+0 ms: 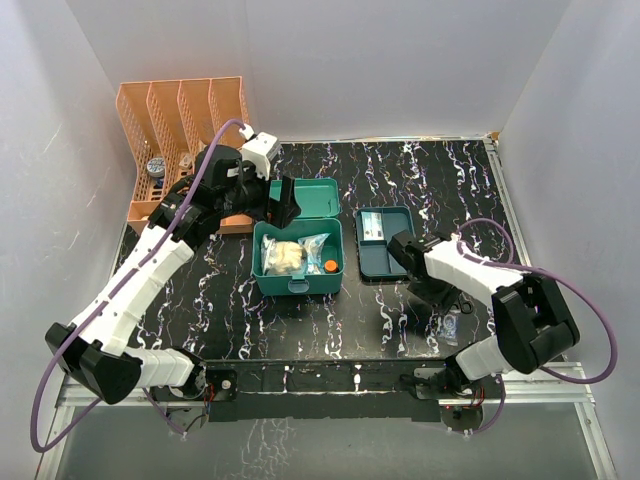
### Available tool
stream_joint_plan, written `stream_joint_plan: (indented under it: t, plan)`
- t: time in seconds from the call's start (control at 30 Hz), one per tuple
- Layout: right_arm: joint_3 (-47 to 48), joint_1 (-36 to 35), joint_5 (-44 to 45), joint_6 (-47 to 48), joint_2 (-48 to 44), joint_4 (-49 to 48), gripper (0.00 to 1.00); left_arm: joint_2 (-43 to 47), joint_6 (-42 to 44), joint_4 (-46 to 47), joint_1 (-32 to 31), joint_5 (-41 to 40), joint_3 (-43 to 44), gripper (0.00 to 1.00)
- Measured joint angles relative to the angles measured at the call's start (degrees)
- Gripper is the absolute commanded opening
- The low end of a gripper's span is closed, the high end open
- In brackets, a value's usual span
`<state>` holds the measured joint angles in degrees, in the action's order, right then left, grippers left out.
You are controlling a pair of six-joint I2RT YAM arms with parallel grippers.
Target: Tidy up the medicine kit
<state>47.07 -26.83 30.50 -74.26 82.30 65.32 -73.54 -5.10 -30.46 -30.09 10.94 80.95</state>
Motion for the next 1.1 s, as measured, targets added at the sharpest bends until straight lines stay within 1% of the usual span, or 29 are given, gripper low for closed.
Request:
stream_joint_plan:
  t: [0.13,0.3,0.33,0.67,0.87,0.93,1.03,1.1]
  plan:
    - [-1.1,0.8,0.0,3.7,-1.4,-0.3,0.57,0.1,0.0,0.0,0.0,0.0,-0.2,0.99]
    - [-3.4,1.5,-0.5,5.3,-3.5,0.5,0.56,0.1,0.0,-0.1,0.0,0.0,-0.3,0.99]
    - [-3.7,1.5,-0.7,5.5,-3.6,0.5,0.54,0.1,0.0,-0.1,0.0,0.0,-0.3,0.99]
    - [-3.8,1.5,-4.9,10.8,-2.8,0.1,0.49,0.2,0.0,-0.9,0.0,-0.9,-0.3,0.99]
    - [-3.8,1.5,-6.1,11.2,-2.7,0.0,0.49,0.1,0.0,-1.4,0.0,-1.5,-0.3,0.99]
    - [-3.8,1.5,-6.1,11.1,-2.6,0.1,0.46,0.1,0.0,-1.6,0.0,-1.7,-0.1,0.99]
    - [-3.8,1.6,-6.1,10.9,-0.8,0.3,0.36,0.1,0.2,-1.9,0.0,-2.0,0.4,0.99]
    - [-3.8,1.9,-6.5,11.2,0.8,0.2,0.31,0.1,0.3,-2.0,0.0,-2.2,0.8,0.99]
